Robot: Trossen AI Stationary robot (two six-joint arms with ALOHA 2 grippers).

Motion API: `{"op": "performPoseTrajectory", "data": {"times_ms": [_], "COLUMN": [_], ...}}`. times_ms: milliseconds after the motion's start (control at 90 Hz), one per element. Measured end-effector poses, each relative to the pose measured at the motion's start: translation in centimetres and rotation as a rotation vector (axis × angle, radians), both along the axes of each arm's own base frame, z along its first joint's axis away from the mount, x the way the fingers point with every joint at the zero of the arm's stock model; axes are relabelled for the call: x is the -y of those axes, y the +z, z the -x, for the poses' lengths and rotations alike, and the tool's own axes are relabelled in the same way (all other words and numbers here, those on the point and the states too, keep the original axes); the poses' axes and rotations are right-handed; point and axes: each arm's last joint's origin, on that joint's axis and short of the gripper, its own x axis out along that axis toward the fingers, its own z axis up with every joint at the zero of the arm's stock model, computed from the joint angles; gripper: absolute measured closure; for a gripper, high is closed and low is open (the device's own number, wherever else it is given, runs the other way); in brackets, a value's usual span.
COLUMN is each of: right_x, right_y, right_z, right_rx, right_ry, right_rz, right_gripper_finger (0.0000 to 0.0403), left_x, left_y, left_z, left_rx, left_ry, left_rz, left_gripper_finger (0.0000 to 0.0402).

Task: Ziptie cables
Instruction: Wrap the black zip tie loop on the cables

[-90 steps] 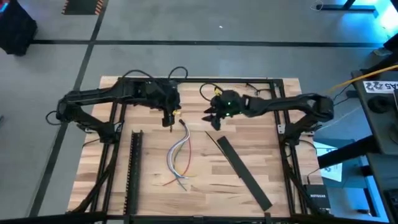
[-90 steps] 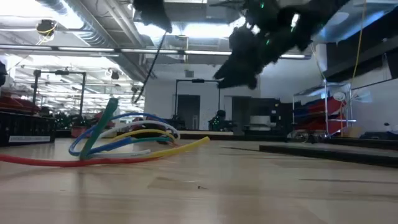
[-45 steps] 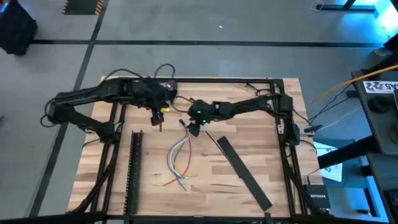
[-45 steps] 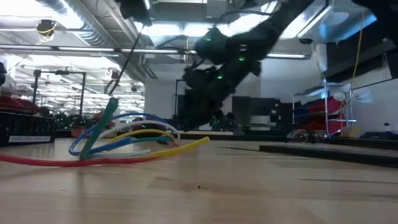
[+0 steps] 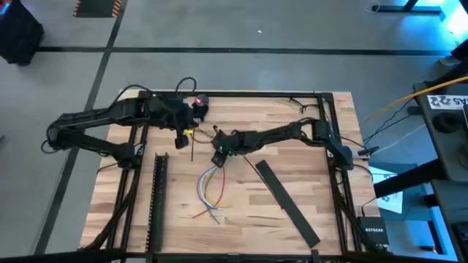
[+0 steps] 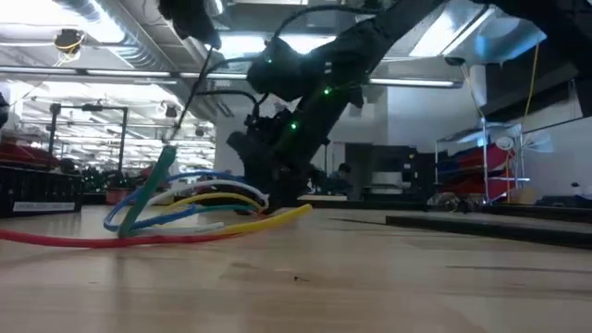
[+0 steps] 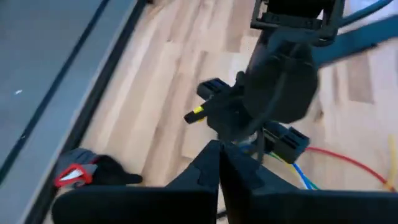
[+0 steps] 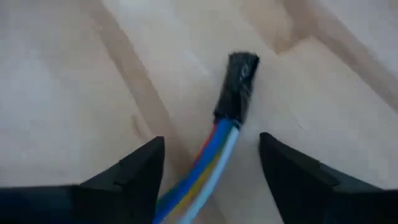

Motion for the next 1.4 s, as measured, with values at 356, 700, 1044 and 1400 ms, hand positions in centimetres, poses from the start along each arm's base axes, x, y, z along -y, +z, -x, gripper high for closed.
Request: {"op": "performPoseTrajectory", "data": {"times_ms": [356, 700, 1044, 1400], "right_x": [-0.2, 2.1, 1.7, 2.0], "right_y": [2.1, 13.9, 19.8, 19.2], "right_z": [1.5, 5.5, 9.1, 9.3], "right_rx": [-0.147, -0.08, 0.008, -0.034], "right_ry": [0.263, 0.478, 0.533, 0.472], "right_rz": [0.138, 0.369, 0.428, 0.384], "right_gripper_finger": [0.0381, 0.04, 0.0401, 0.0402], "left_x": [-0.3, -0.5, -0.8, -0.9], "left_y": [0.6, 1.1, 2.7, 3.3], "left_z": [-0.7, -1.0, -1.8, -2.0], "left_rx": [0.118, 0.187, 0.356, 0.407], "left_ry": [0.031, 0.076, 0.062, 0.051], "left_rz": [-0.003, -0.017, -0.104, -0.144], "left_gripper_finger": [0.0401, 0.0401, 0.0401, 0.0401]}}
